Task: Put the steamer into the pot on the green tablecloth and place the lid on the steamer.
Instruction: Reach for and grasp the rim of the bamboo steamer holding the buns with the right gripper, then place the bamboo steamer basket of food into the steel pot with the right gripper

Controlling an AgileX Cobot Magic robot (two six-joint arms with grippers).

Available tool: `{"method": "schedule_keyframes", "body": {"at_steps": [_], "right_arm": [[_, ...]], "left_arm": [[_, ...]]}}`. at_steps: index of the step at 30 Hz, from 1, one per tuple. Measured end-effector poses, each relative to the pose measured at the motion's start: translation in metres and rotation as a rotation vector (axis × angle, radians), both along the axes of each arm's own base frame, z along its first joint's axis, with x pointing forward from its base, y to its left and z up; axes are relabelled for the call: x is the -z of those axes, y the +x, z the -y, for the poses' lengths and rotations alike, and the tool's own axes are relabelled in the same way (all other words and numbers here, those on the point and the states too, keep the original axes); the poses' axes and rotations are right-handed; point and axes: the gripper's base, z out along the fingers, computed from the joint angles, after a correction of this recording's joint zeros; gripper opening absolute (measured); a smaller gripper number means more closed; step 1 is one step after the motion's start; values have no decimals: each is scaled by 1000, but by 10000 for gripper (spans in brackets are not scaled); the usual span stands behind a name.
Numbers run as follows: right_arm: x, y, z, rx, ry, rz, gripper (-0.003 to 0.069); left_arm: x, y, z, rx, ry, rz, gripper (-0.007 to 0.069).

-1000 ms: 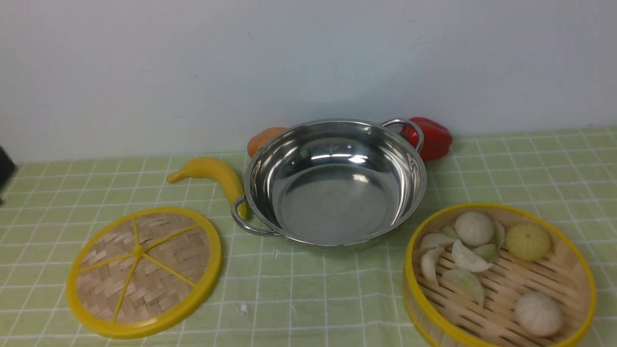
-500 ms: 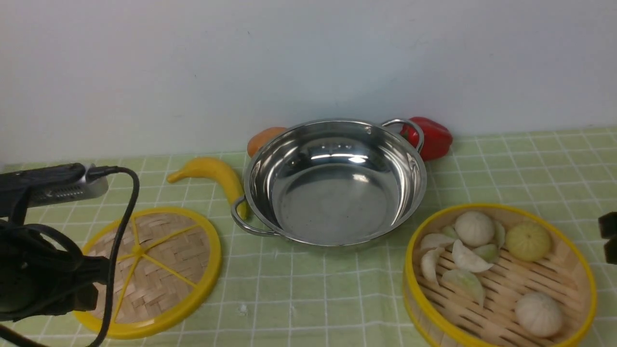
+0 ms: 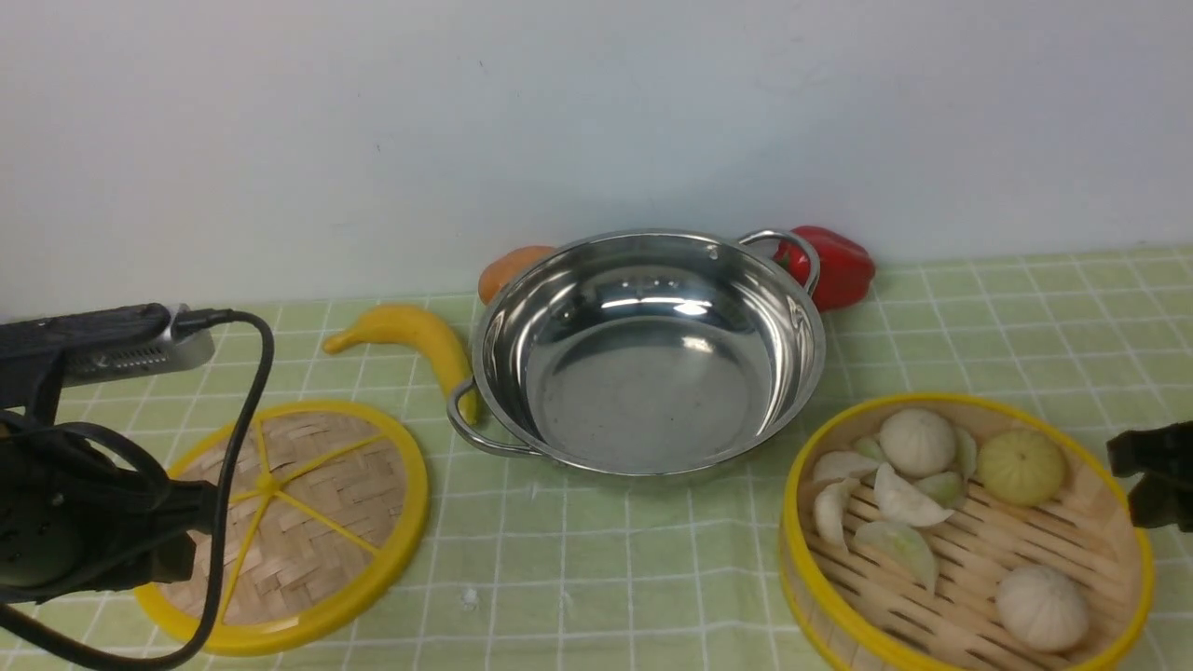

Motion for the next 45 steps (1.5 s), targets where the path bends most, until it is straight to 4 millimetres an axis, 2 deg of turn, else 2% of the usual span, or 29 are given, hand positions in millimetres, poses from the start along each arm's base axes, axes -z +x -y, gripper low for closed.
{"method": "schedule_keyframes", "body": {"at_steps": [11, 14, 15, 16, 17, 19, 24, 28, 32, 33, 35, 40, 42, 43, 45], "right_arm": [[35, 13, 0, 4, 23, -72, 232], [41, 15, 0, 8, 25, -86, 197], [43, 15, -1, 15, 33, -89, 141], [43, 15, -1, 13, 33, -91, 134], [43, 16, 0, 6, 25, -91, 85], [41, 16, 0, -3, 19, -94, 57], [38, 16, 0, -23, 18, -131, 57], [26, 14, 1, -52, -1, -154, 57], [-1, 18, 5, -58, -39, -176, 57], [-2, 19, 5, -58, -41, -177, 57], [-25, 25, 7, -55, -64, -175, 57], [-64, 43, 1, -63, -69, -93, 57], [-91, 58, -17, -99, -71, -21, 57], [-94, 61, -21, -109, -72, -10, 57], [-111, 78, -47, -165, -69, 39, 57]], "left_arm": [[-1, 2, 0, 9, 5, 19, 243], [0, 2, 0, 9, 5, 19, 243], [0, 2, 0, 9, 5, 19, 243], [0, 2, 0, 9, 5, 19, 243], [0, 2, 0, 9, 5, 19, 243], [0, 2, 0, 9, 5, 19, 243], [0, 2, 0, 9, 5, 19, 243], [0, 2, 0, 22, 11, 21, 243], [0, 2, 0, 27, 13, 22, 243], [0, 2, 0, 27, 13, 22, 243], [-1, 2, 0, 27, 13, 22, 243], [-1, 2, 0, 27, 13, 24, 243], [-1, 2, 0, 28, 13, 25, 243], [-1, 2, 0, 28, 13, 25, 243], [-1, 2, 0, 28, 13, 25, 243]]}}
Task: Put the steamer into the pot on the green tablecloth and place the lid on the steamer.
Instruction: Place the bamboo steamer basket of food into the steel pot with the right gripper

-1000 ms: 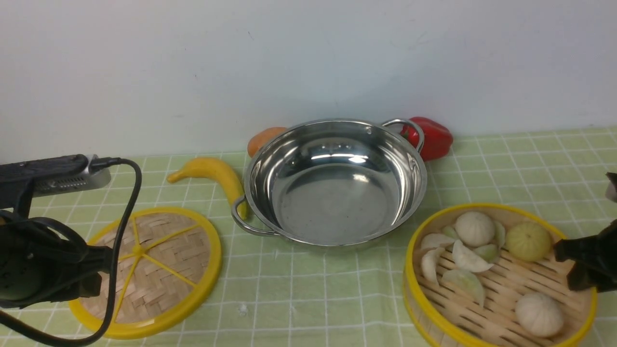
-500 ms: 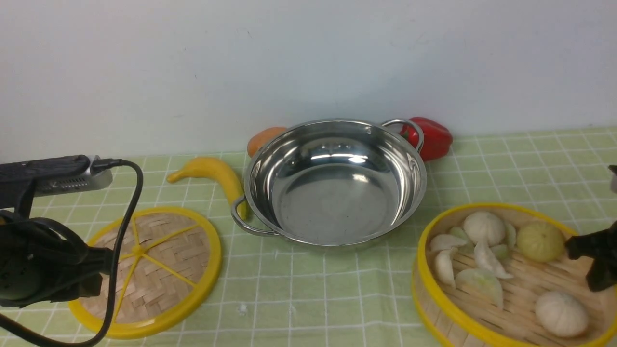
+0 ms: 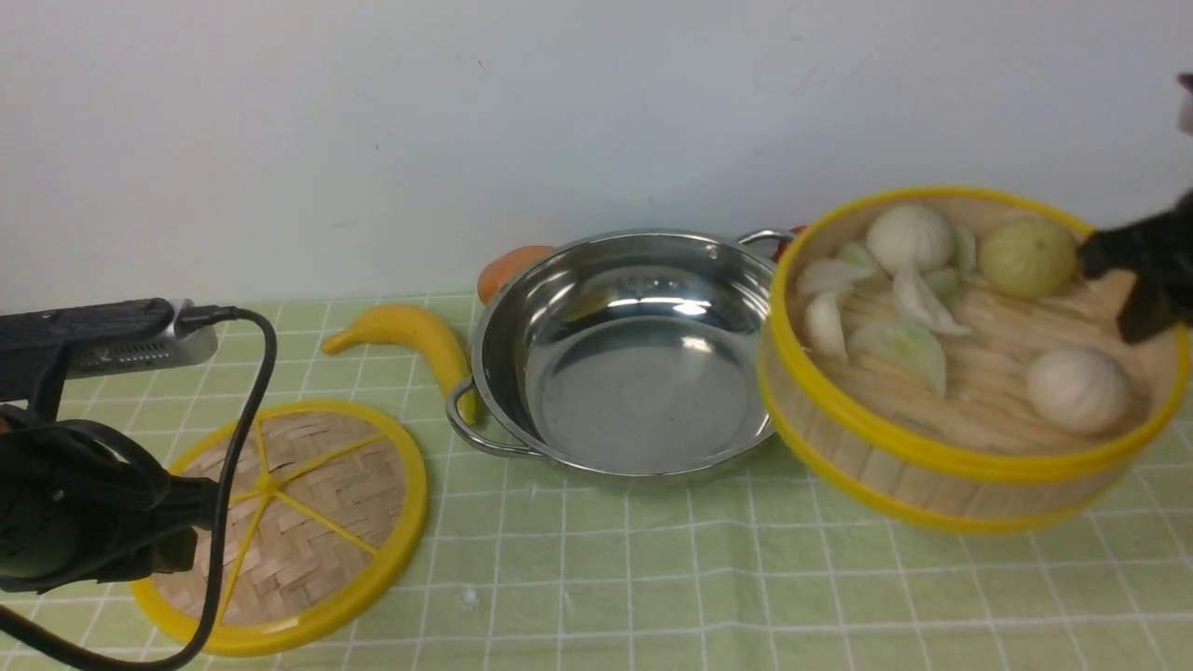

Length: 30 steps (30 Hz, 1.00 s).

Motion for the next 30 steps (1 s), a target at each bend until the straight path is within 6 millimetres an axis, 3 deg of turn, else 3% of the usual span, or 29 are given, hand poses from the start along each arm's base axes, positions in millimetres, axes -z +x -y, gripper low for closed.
{"method": "schedule_keyframes", "body": {"at_steps": [1, 2, 5, 8, 9, 10, 12, 19, 30], "right_arm": [[-1, 2, -3, -5, 0, 3, 57], [-8, 18, -28, -53, 2, 29, 57], [-5, 47, -67, -105, 2, 56, 57], [10, 77, -98, -129, 1, 75, 57], [11, 79, -99, -128, 3, 75, 57], [24, 94, -113, -139, 11, 76, 57], [34, 104, -124, -149, 23, 78, 57], [83, 123, -143, -173, 6, 11, 57], [109, 139, -147, -161, -25, 10, 57]], "left_arm": [[0, 0, 0, 0, 0, 0, 243], [0, 0, 0, 0, 0, 0, 243], [1, 1, 0, 1, 0, -4, 243], [1, 1, 0, 6, 2, -3, 243], [1, 1, 0, 5, 2, -2, 243], [1, 1, 0, 8, 3, -2, 243], [1, 1, 0, 8, 3, -2, 243], [1, 3, 0, 6, 5, 16, 243], [1, 3, 0, 13, 8, 20, 243]]}}
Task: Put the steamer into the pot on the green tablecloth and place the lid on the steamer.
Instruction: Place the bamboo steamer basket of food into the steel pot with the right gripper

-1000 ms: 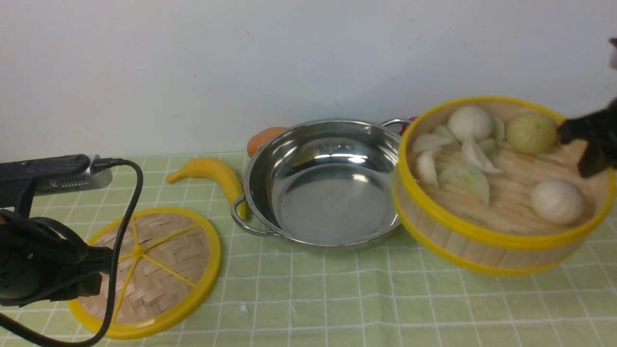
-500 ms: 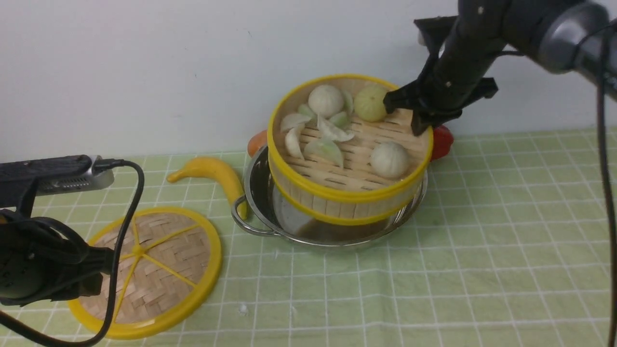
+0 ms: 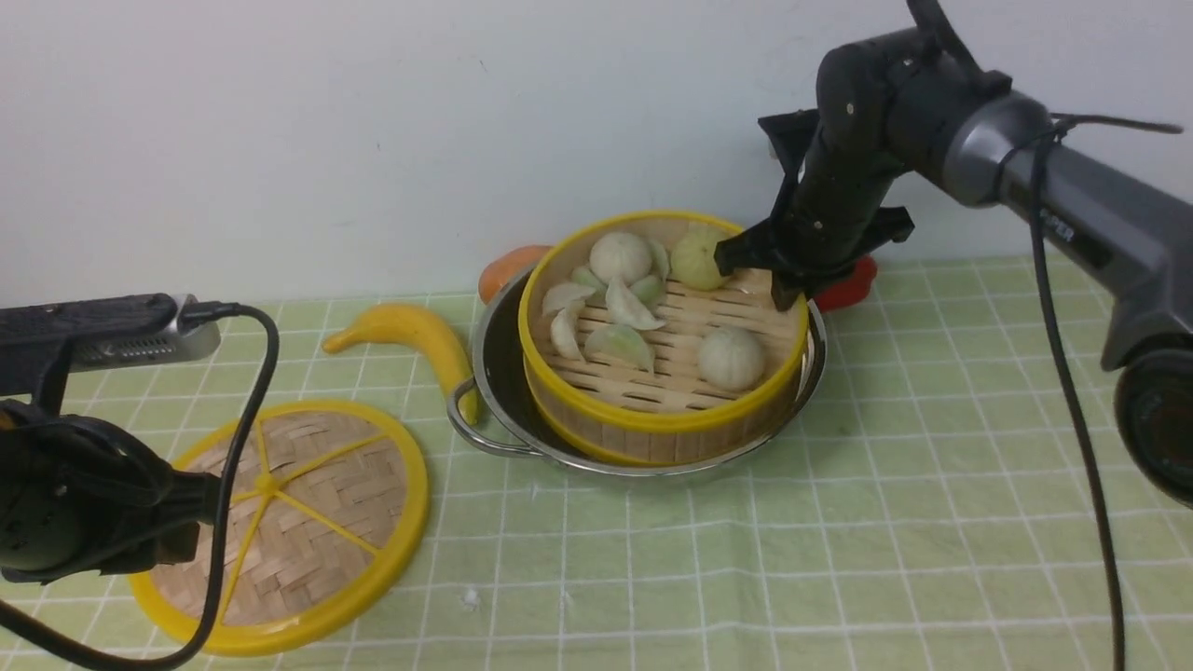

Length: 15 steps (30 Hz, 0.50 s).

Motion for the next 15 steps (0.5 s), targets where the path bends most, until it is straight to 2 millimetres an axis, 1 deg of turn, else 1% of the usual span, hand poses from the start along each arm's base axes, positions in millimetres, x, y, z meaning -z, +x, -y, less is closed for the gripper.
{"method": "schedule_keyframes", "body": {"at_steps": [6, 12, 15], "right_arm": [[16, 3, -6, -5, -2, -18, 57], [16, -1, -15, -35, -8, -15, 57], [16, -1, -16, -37, -8, -10, 57]], "left_arm": [[0, 1, 0, -1, 1, 8, 243], [-1, 2, 0, -2, 2, 23, 243], [-1, 2, 0, -2, 2, 23, 243]]}}
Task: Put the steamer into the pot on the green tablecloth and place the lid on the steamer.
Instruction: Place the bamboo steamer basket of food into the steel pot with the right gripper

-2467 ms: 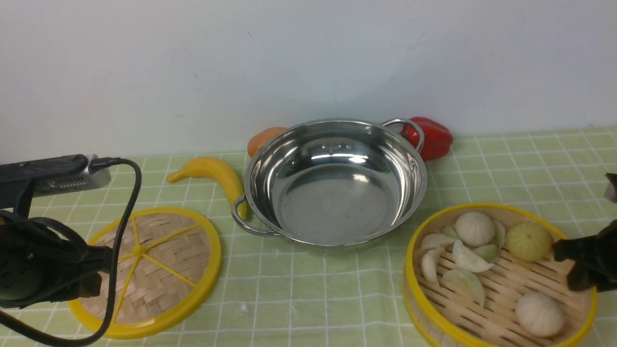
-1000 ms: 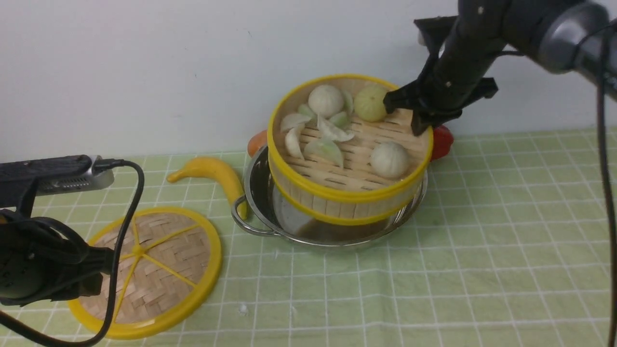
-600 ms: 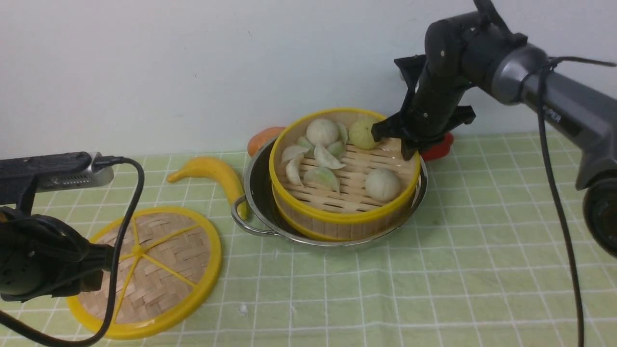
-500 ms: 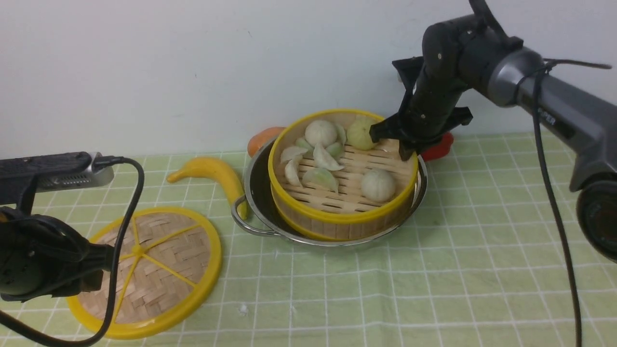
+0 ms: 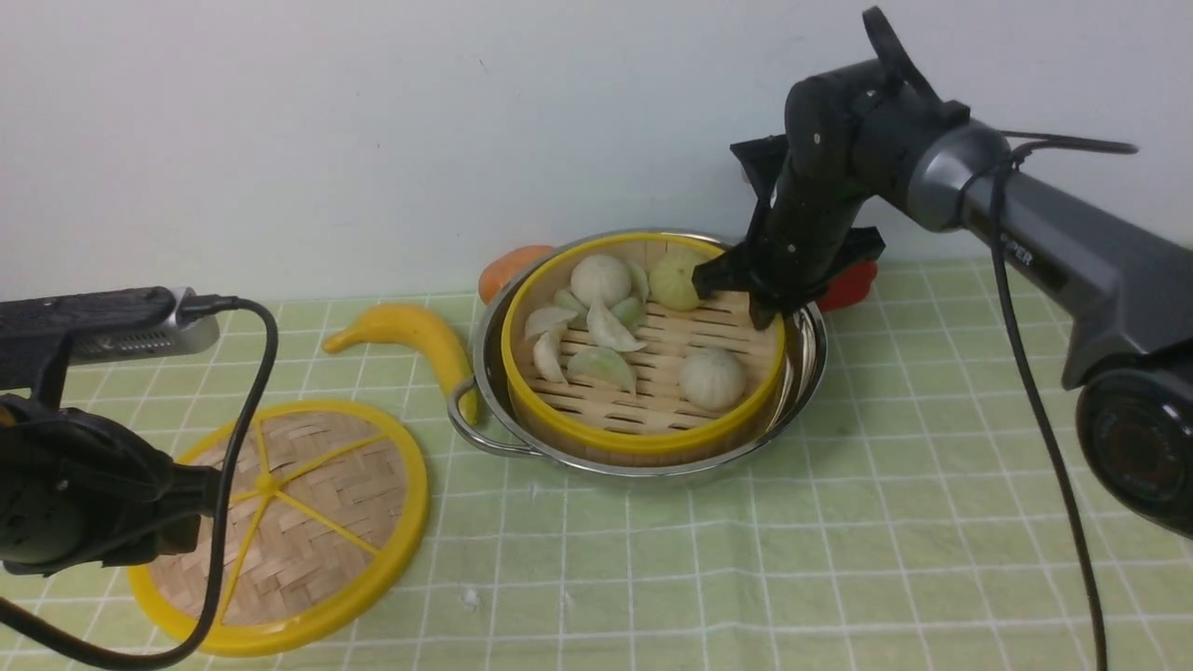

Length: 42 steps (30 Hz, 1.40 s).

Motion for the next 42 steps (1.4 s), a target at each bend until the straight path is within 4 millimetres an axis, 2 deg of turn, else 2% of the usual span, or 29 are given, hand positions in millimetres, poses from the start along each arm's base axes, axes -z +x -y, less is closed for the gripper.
{"method": "schedule_keyframes", "body": {"at_steps": [17, 21, 24, 25, 31, 35, 39, 41, 42], "right_arm": [[0, 0, 0, -3, -12, 6, 73], [0, 0, -2, -1, 9, 1, 147], [0, 0, -3, -1, 21, -2, 220], [-1, 0, -3, 0, 31, -3, 266], [-2, 0, -4, 0, 42, 5, 380], [-21, -2, -2, -21, 35, 46, 412], [-75, -11, 7, -37, 14, 167, 416], [-88, -14, 9, -40, 14, 195, 416], [-117, -22, 14, -37, 26, 249, 416]], "left_arm": [[0, 0, 0, 0, 0, 0, 243], [0, 0, 0, 0, 0, 0, 243], [0, 0, 0, 0, 0, 0, 243], [0, 0, 0, 0, 0, 2, 243], [-2, 4, 0, -14, -1, 46, 243], [-7, 9, -1, -36, -7, 97, 243], [-12, 28, -2, -42, -9, 110, 243], [-13, 34, -2, -42, -10, 100, 243], [-11, 44, -3, -40, -11, 76, 243]]}}
